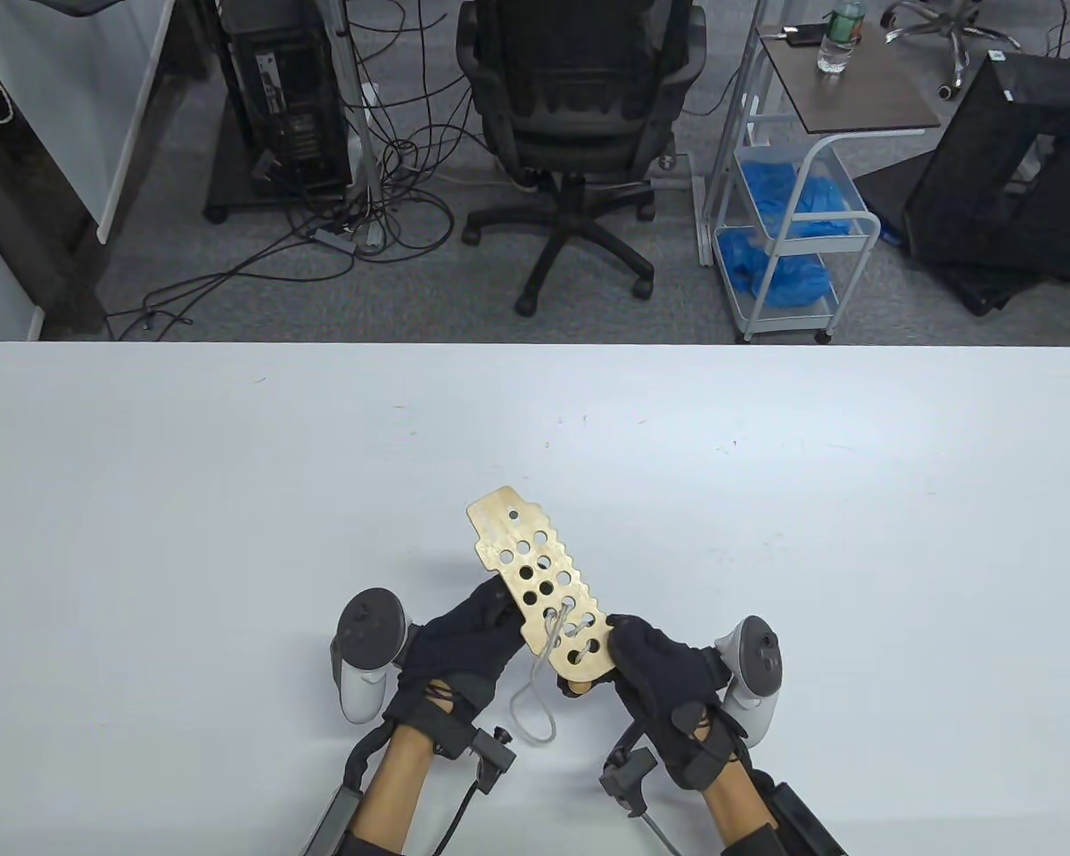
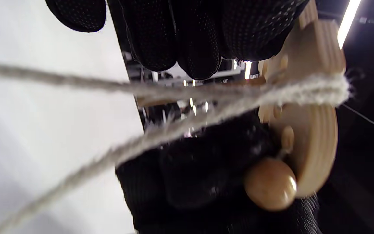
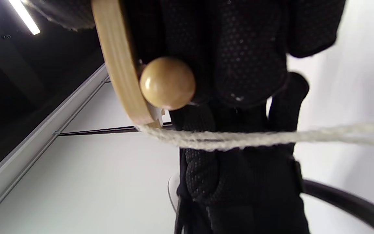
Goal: Remove rope from all holes on crocodile lacing toy
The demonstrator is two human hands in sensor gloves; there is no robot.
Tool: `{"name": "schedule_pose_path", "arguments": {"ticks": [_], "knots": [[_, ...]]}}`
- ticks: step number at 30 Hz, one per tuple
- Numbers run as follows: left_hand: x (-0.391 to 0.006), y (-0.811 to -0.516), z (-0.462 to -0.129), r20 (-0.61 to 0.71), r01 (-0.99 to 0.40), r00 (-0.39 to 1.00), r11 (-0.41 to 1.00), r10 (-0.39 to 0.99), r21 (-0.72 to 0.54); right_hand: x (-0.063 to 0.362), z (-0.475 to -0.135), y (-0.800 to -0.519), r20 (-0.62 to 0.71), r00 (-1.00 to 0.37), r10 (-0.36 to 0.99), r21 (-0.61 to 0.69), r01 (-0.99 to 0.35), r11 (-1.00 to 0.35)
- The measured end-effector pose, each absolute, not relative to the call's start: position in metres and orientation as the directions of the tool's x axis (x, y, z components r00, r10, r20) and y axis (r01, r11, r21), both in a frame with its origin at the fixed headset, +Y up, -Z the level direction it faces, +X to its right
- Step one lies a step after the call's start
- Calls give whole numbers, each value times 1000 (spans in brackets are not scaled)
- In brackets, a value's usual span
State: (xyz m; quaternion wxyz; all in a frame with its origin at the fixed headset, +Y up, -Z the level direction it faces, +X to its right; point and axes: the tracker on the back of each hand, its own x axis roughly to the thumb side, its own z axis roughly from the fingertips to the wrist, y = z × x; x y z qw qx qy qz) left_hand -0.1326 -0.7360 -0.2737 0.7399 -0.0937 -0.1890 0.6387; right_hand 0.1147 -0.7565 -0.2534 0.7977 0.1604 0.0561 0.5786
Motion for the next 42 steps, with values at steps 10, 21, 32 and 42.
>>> {"name": "schedule_pose_path", "arguments": {"ticks": [10,21,32,42], "knots": [[-125,-736,-272,205,-873,204,272,957,-404,109,-252,-755,97,297,950,361,-900,245],[-132,-736,-272,187,-888,246,298,951,-350,118,-254,-757,90,273,958,297,-925,236],[-134,-733,-272,191,-892,250,303,949,-336,122,-255,-756,93,279,956,280,-928,244],[-144,-733,-274,168,-912,245,285,955,-294,132,-258,-758,81,281,956,215,-942,259]]}}
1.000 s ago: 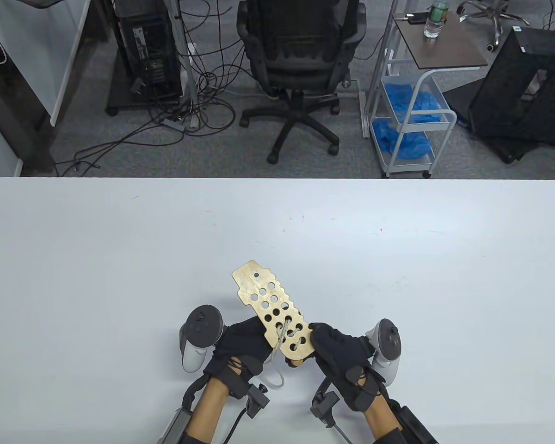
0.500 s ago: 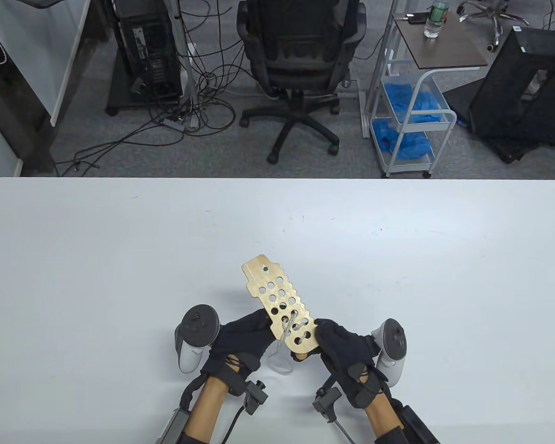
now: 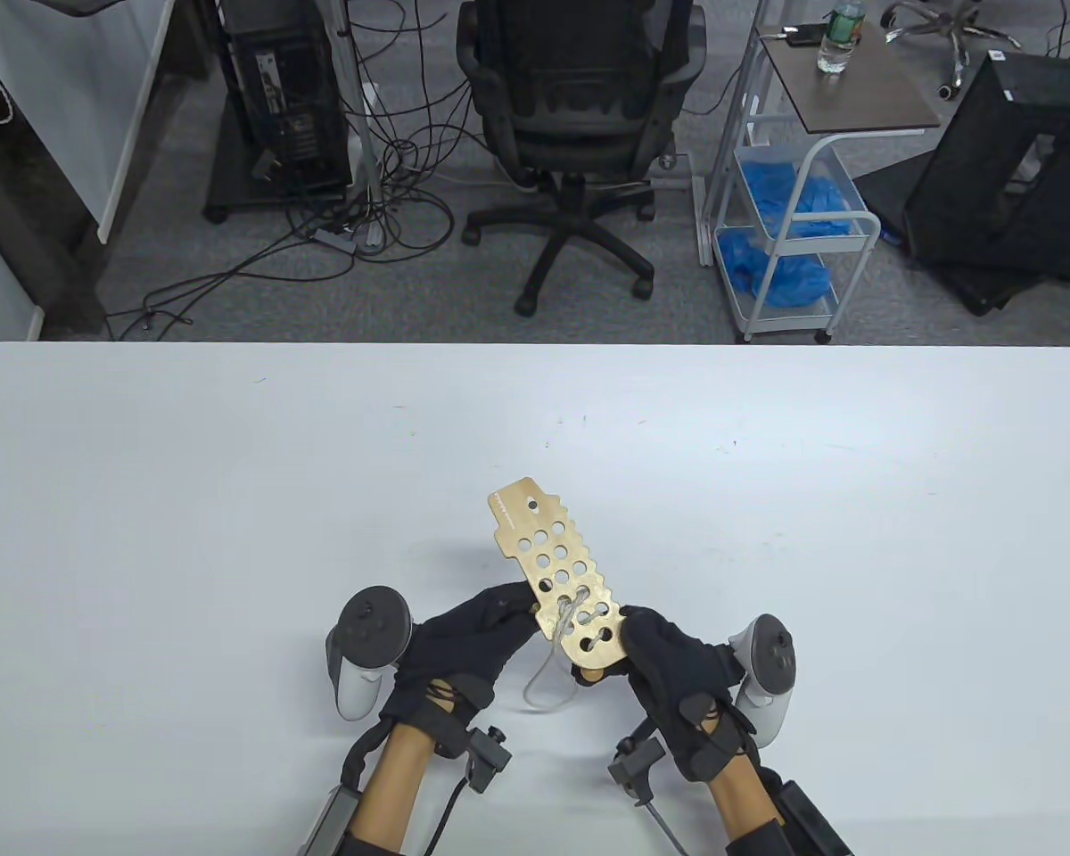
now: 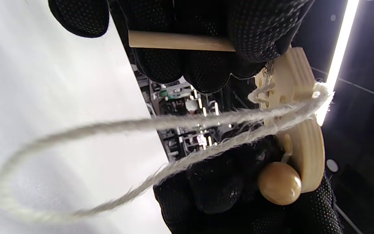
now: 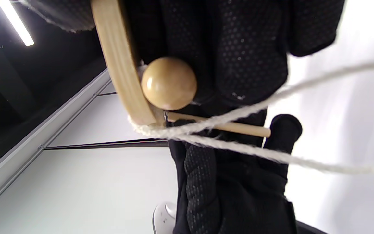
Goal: Remove rope from all holes on crocodile lacing toy
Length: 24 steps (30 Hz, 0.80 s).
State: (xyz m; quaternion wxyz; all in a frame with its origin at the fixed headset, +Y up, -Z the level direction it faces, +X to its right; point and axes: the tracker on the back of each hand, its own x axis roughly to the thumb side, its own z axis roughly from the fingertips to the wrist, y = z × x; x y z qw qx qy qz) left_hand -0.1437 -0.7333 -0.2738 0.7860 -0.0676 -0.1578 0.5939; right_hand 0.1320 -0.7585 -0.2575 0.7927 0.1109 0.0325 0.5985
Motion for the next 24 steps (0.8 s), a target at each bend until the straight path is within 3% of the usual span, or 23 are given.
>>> {"name": "schedule_pose_path", "arguments": {"ticks": [24], "knots": [[-174,-735,-278,102,-963,200,215,974,-161,178,-266,-769,55,322,945,-4,-946,323]]}}
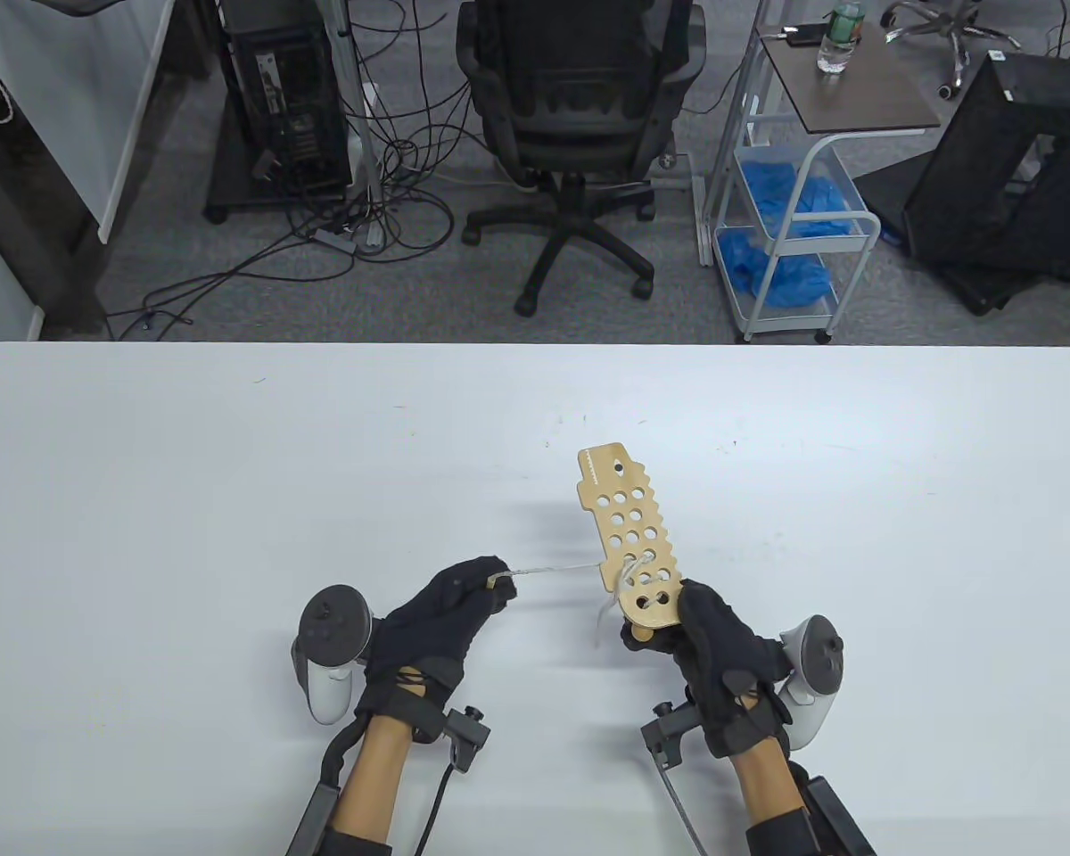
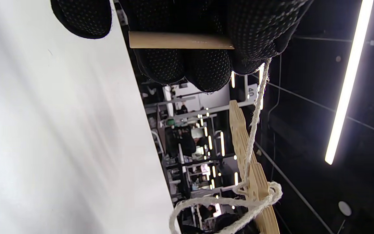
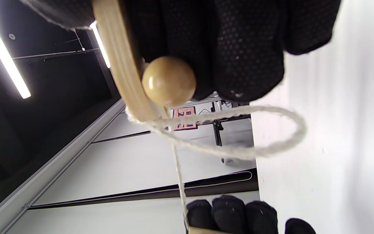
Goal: Remove rope from all holes on crocodile lacing toy
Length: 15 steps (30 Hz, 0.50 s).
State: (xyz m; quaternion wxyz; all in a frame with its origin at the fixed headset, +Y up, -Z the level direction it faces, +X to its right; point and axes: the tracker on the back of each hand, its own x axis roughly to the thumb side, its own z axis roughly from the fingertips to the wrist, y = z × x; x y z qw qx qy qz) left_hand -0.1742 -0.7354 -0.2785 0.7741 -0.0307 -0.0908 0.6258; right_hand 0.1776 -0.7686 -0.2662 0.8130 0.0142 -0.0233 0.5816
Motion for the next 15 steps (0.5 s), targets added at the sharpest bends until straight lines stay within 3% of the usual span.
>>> {"name": "schedule_pose_path", "arguments": {"ticks": [15], "knots": [[-181,-736,-279,81,-971,189,198,979,-133,195,-267,-773,41,353,935,-87,-931,355]]}}
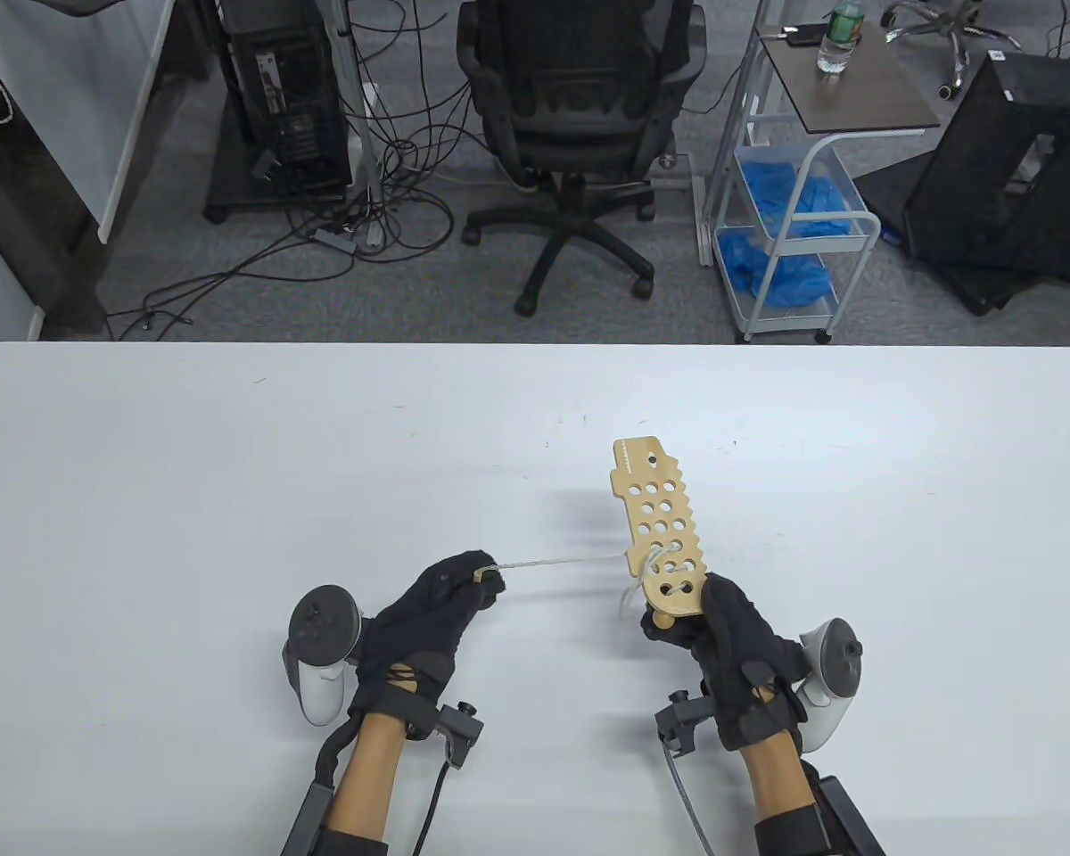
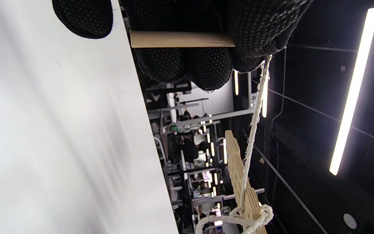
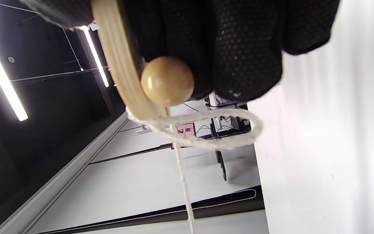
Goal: Remove rope from all holes on crocodile lacing toy
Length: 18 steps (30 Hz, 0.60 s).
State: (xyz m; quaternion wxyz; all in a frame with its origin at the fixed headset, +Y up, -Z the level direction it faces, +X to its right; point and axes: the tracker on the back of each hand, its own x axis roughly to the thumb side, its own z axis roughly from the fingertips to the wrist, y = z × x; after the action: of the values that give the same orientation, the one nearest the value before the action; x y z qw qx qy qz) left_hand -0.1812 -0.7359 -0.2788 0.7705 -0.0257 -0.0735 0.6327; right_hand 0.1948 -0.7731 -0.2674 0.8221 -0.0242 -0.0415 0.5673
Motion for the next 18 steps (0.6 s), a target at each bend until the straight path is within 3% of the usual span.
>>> {"name": "schedule_pose_path", "arguments": {"ticks": [18], "knots": [[-199,-736,-277,25,-981,194,195,981,-6,216,-267,-777,48,444,895,-181,-877,445]]}}
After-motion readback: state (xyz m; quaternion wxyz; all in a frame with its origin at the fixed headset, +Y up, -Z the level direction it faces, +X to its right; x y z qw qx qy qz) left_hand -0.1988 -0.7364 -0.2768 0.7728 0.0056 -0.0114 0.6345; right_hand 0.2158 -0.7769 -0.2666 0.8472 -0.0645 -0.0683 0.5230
